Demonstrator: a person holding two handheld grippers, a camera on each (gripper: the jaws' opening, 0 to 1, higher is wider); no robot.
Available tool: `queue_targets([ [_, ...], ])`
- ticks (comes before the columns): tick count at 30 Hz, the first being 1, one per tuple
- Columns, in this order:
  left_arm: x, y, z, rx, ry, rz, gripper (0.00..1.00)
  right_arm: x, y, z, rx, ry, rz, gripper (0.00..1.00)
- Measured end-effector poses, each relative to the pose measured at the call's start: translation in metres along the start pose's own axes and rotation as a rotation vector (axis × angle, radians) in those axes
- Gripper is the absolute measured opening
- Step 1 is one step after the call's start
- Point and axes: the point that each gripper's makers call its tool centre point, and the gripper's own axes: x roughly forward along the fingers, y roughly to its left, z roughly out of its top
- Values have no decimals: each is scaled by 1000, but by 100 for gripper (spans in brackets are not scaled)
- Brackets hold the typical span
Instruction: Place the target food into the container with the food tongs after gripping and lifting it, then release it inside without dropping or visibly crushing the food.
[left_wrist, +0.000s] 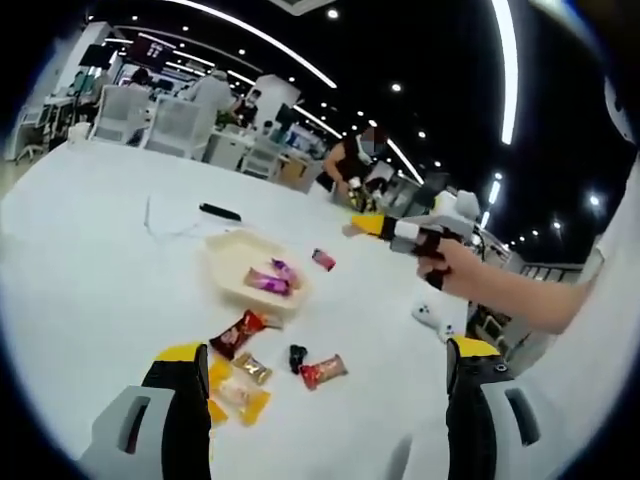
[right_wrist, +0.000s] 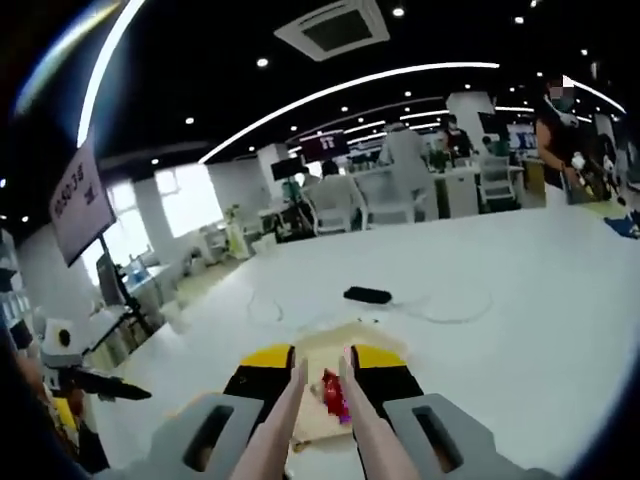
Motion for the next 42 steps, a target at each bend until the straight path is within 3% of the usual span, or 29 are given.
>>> queue_targets([
  [18, 3, 14, 0, -45, -7, 12, 99, 9, -5, -6, 15, 18, -6, 26],
  [33, 8, 15, -9, -68, -16, -2, 99, -7, 7, -37, 5, 97, 46, 28],
  [42, 17, 16, -13, -85, -6, -28, 99, -11, 12, -46, 20, 115, 58, 27],
])
